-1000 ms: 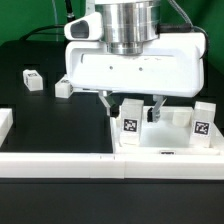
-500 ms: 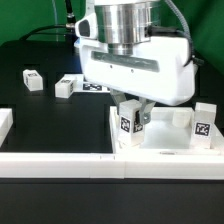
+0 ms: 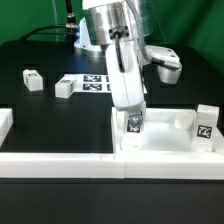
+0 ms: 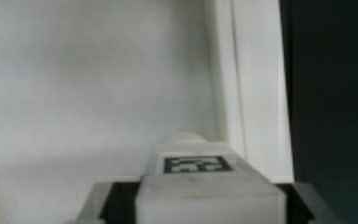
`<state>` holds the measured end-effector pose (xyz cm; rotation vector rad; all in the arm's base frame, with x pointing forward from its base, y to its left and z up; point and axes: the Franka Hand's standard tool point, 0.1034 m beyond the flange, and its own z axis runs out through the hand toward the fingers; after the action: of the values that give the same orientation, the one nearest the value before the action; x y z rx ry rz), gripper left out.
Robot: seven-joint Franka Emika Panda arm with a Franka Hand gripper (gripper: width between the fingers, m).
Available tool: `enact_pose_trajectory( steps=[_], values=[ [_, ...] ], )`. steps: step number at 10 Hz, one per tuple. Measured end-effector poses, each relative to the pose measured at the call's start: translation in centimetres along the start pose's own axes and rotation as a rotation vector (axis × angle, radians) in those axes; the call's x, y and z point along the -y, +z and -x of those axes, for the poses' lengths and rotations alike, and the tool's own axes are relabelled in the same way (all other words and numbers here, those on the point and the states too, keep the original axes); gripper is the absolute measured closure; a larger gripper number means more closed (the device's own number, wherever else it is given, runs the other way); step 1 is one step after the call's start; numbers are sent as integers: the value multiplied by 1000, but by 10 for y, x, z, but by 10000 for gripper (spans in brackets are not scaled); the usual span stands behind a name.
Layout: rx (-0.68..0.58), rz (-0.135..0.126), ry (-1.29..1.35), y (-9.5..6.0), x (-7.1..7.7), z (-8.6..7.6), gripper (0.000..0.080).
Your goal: Assemble square table
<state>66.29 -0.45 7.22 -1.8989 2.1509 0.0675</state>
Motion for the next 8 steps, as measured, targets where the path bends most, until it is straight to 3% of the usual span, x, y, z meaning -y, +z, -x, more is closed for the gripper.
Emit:
enact_pose_trajectory(
  steps=[1,2,4,8],
  values=[
    [-9,10,-95,0,-1,0,433],
    [-32,32,-291,0,-3,0,433],
    [-39,50,-634,0,-1,2,181],
    [-44,75,-1065,1,-2,4,151]
  ],
)
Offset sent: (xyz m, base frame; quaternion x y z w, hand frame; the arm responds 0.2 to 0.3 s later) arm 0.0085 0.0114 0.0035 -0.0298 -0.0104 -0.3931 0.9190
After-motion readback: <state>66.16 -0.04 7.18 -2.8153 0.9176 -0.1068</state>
